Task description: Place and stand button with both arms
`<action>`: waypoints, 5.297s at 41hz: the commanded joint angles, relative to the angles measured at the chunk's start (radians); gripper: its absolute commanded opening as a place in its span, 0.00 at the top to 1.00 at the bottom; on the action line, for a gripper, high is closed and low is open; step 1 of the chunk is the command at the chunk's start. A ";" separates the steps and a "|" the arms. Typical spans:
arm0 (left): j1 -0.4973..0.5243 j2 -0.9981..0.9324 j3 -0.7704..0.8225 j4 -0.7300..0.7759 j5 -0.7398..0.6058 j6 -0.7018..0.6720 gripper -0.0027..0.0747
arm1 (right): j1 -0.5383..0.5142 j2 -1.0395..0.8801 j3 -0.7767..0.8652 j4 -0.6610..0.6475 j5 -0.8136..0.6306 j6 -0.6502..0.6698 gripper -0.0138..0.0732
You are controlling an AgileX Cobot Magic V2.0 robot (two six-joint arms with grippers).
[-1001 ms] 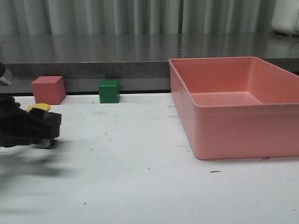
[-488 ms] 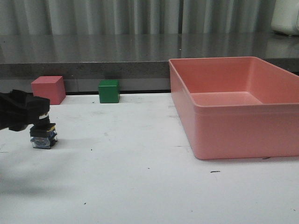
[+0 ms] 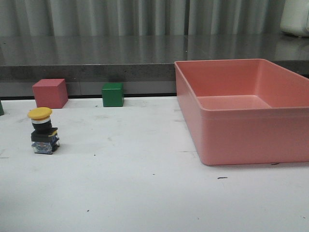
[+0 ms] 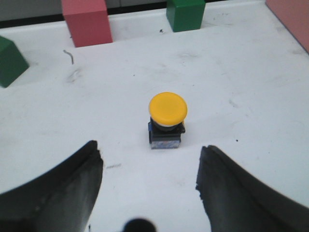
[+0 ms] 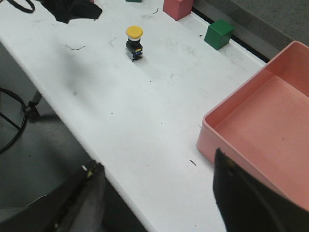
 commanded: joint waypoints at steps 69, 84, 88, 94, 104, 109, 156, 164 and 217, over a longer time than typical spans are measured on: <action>-0.004 -0.499 -0.335 -0.272 0.721 0.294 0.85 | -0.002 0.003 -0.025 -0.007 -0.063 -0.006 0.71; -0.002 -0.499 -0.335 -0.251 0.714 0.232 0.99 | -0.002 0.003 -0.025 -0.007 -0.063 -0.006 0.92; -0.002 -0.499 -0.335 -0.251 0.714 0.232 0.99 | -0.002 0.003 -0.025 -0.007 -0.063 -0.006 0.92; -0.002 -0.499 -0.335 -0.251 0.714 0.232 0.99 | -0.002 0.003 -0.025 -0.007 -0.063 -0.006 0.92; -0.002 -0.499 -0.335 -0.251 0.714 0.232 0.99 | -0.002 0.003 -0.025 -0.007 -0.063 -0.006 0.92; -0.002 -0.507 -0.330 -0.251 0.712 0.232 0.99 | -0.002 0.003 -0.025 -0.007 -0.063 -0.006 0.92; 0.199 -1.070 0.543 -0.222 -0.206 0.232 0.99 | -0.002 0.003 -0.025 -0.007 -0.063 -0.006 0.92; 0.199 -1.070 0.543 -0.225 -0.206 0.232 0.99 | -0.002 0.003 -0.025 -0.007 -0.063 -0.006 0.92; 0.199 -1.066 0.543 -0.225 -0.206 0.232 0.99 | -0.253 -0.143 0.166 -0.013 -0.219 -0.006 0.92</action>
